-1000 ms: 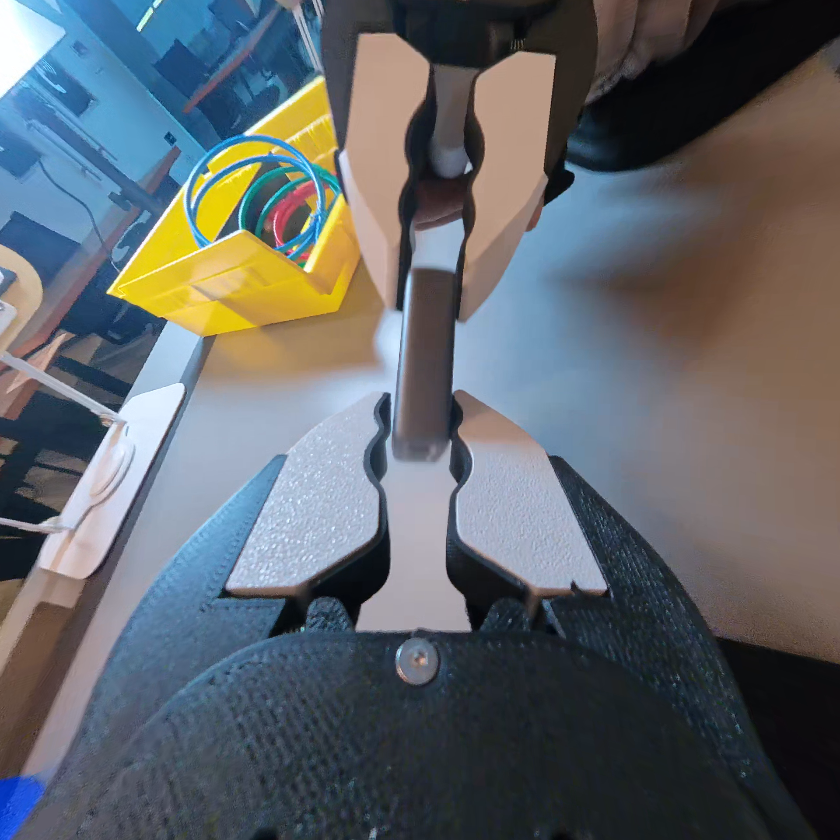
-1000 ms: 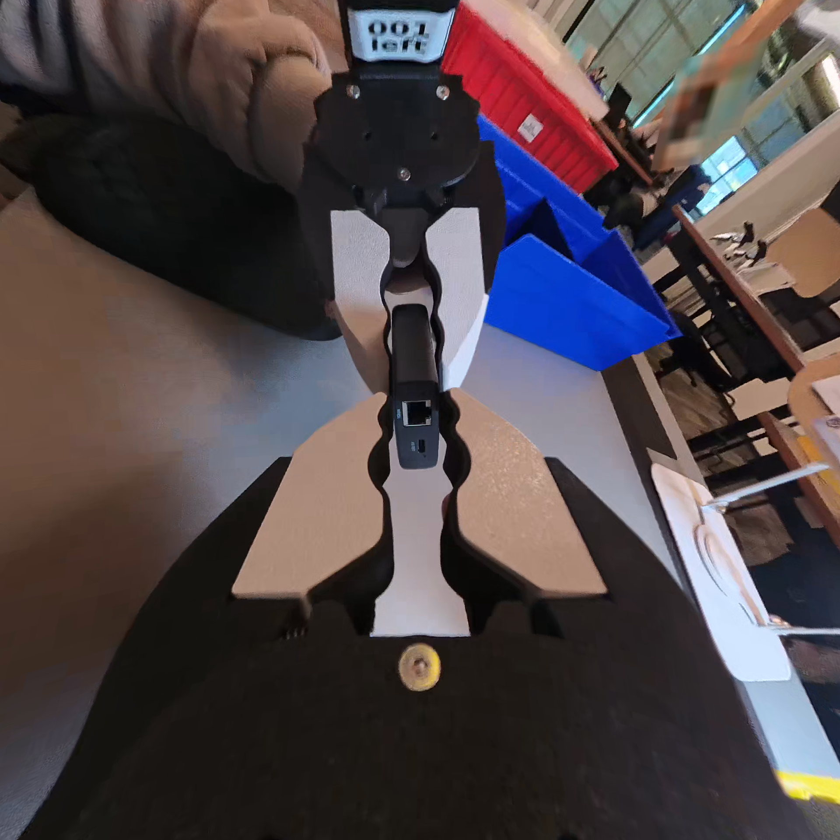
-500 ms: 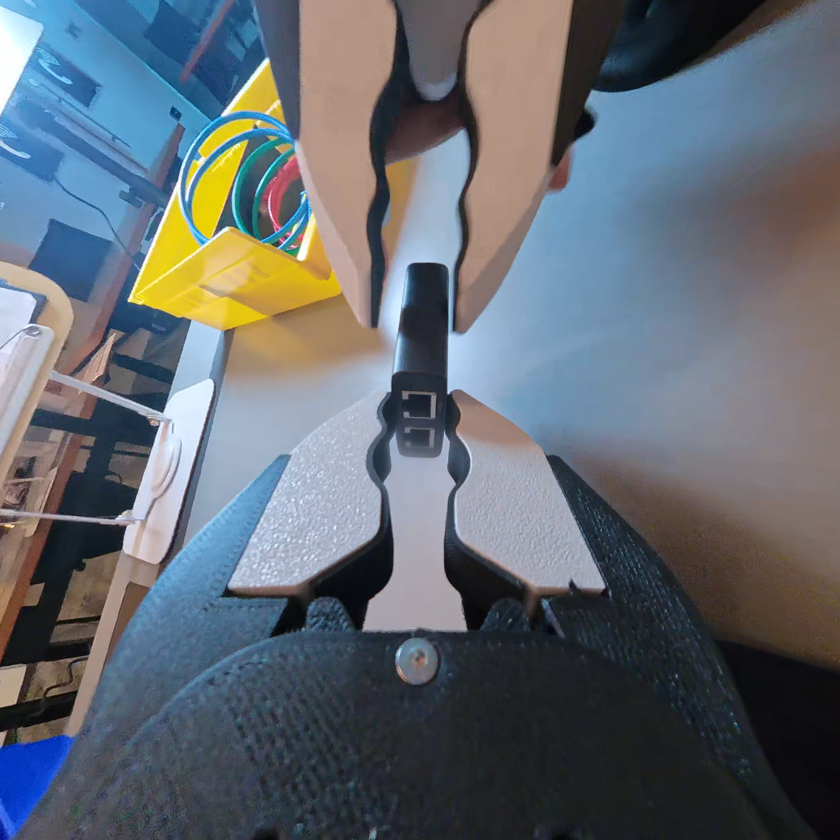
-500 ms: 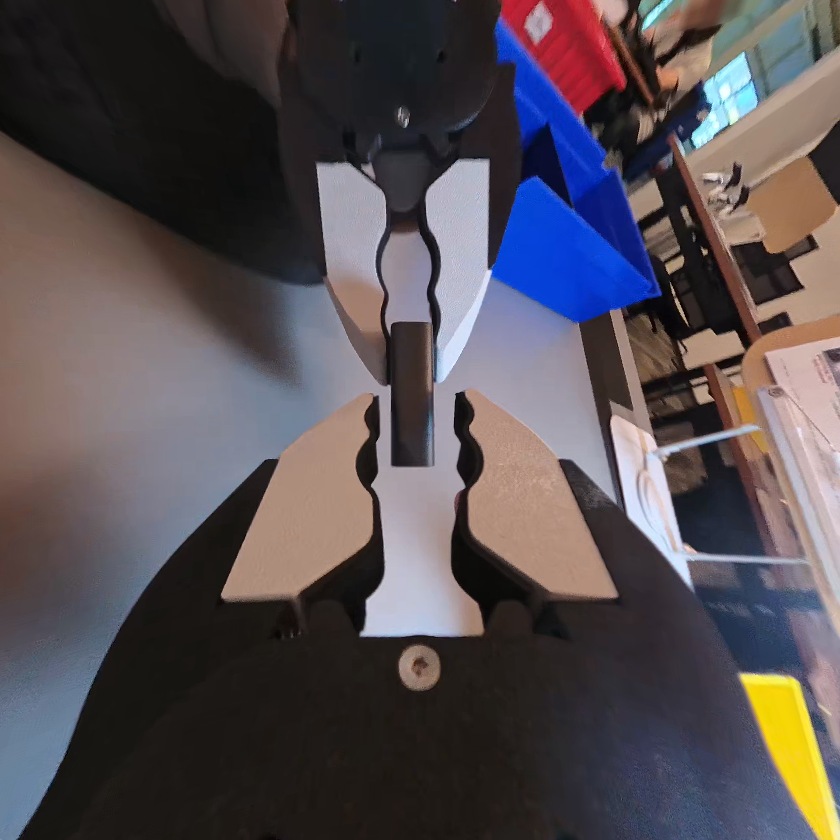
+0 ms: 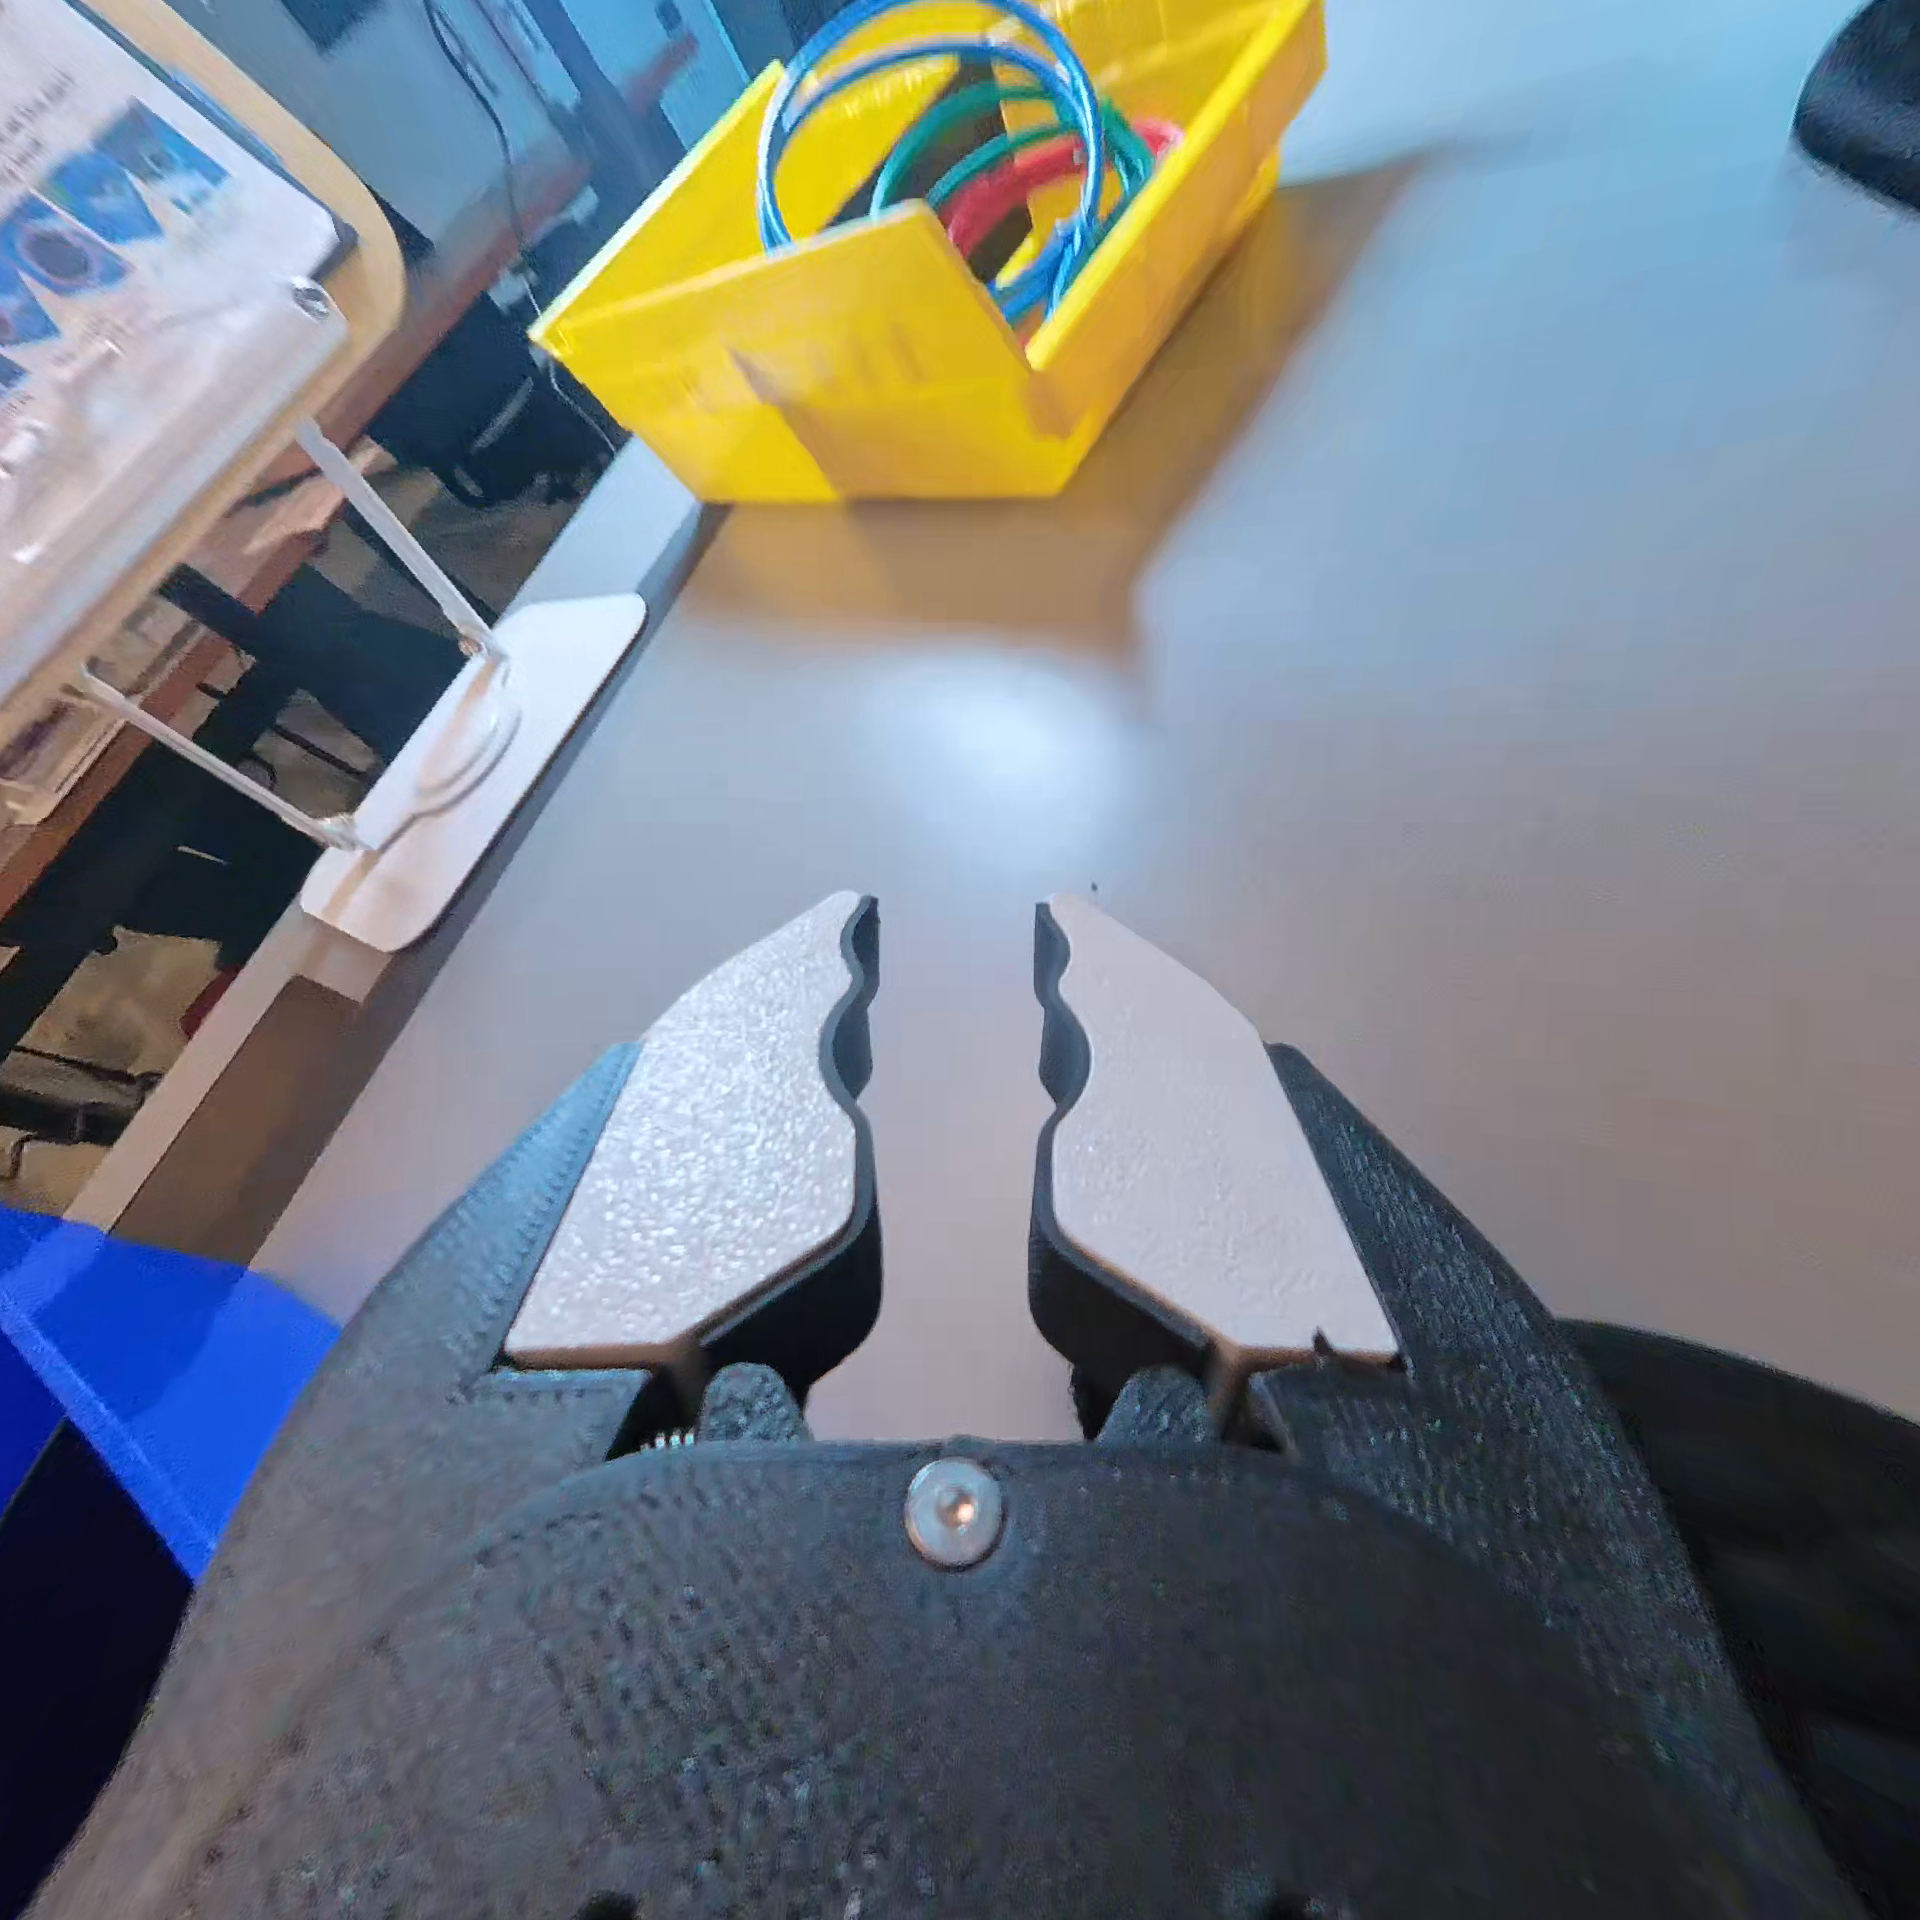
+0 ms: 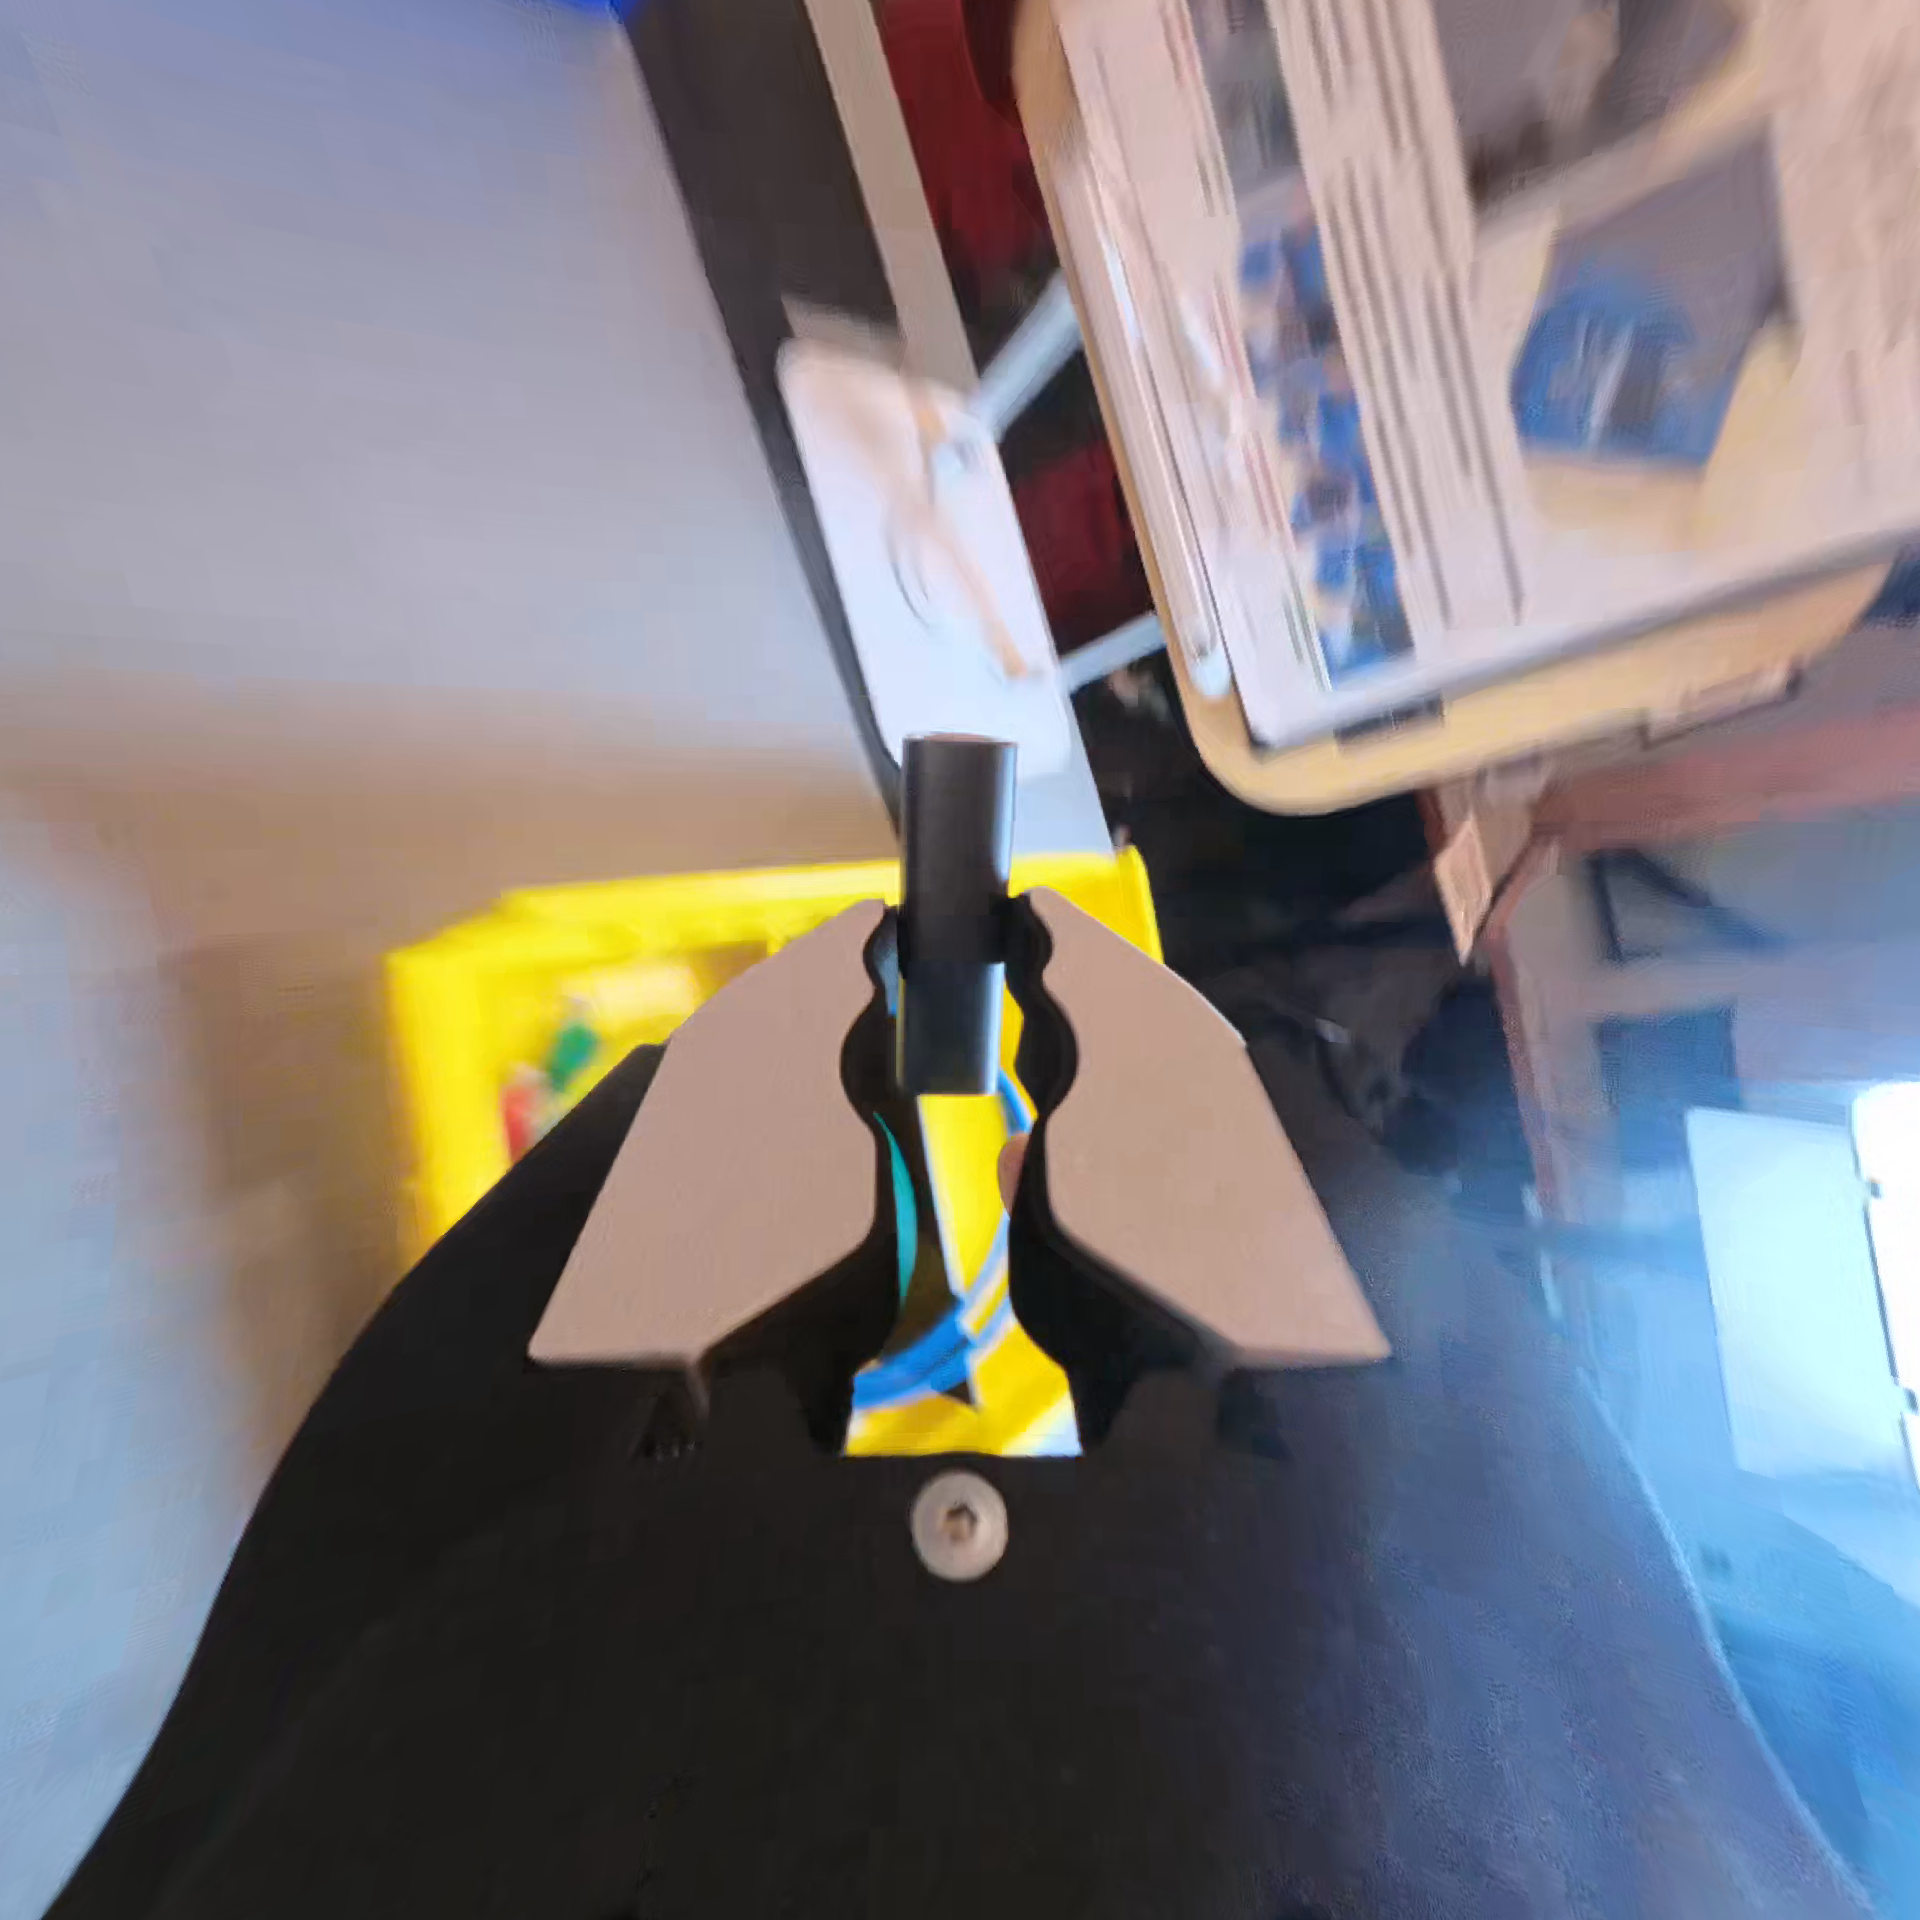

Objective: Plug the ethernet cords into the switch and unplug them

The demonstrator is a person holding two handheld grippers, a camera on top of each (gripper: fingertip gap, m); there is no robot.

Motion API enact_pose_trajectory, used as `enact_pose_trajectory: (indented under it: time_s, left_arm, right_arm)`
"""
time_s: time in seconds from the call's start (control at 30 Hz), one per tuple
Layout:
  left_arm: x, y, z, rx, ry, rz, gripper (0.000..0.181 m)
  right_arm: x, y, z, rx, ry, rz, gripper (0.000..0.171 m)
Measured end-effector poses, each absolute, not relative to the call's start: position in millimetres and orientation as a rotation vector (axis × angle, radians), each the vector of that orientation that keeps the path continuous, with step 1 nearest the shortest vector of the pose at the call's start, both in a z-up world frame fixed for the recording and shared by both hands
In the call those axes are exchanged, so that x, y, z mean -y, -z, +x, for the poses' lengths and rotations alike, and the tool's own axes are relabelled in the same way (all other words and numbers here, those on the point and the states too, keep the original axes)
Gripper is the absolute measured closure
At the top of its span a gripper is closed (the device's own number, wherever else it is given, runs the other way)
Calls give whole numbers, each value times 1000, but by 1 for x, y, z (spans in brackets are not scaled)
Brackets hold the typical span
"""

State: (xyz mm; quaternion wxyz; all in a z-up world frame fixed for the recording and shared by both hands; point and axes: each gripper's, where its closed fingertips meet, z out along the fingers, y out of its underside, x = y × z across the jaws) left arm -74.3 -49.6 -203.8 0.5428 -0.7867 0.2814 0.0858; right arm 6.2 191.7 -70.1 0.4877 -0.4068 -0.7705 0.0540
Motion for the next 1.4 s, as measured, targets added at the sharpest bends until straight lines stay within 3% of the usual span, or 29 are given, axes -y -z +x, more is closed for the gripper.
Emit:
enact_pose_trajectory:
  time_s: [0.03,0.23,0.57,0.83,1.2,1.4]
  left_arm:
    - [50,209,-76,-676,-220,-1887,152]
    - [50,223,-86,-675,-250,-1941,148]
    - [48,240,-92,-688,-244,-1969,150]
    - [48,244,-81,-742,-241,-1965,150]
    - [48,238,-76,-748,-244,-1943,148]
    - [46,236,-79,-727,-253,-1943,147]
  right_arm:
    - [-228,73,5,1891,-97,-1065,151]
    - [-367,138,-9,1996,-23,-1468,151]
    - [-400,240,-21,2322,269,-1454,149]
    - [-386,249,6,2393,151,-1610,135]
    - [-380,249,1,2330,82,-1599,139]
    - [-416,239,-11,2197,400,-1469,137]
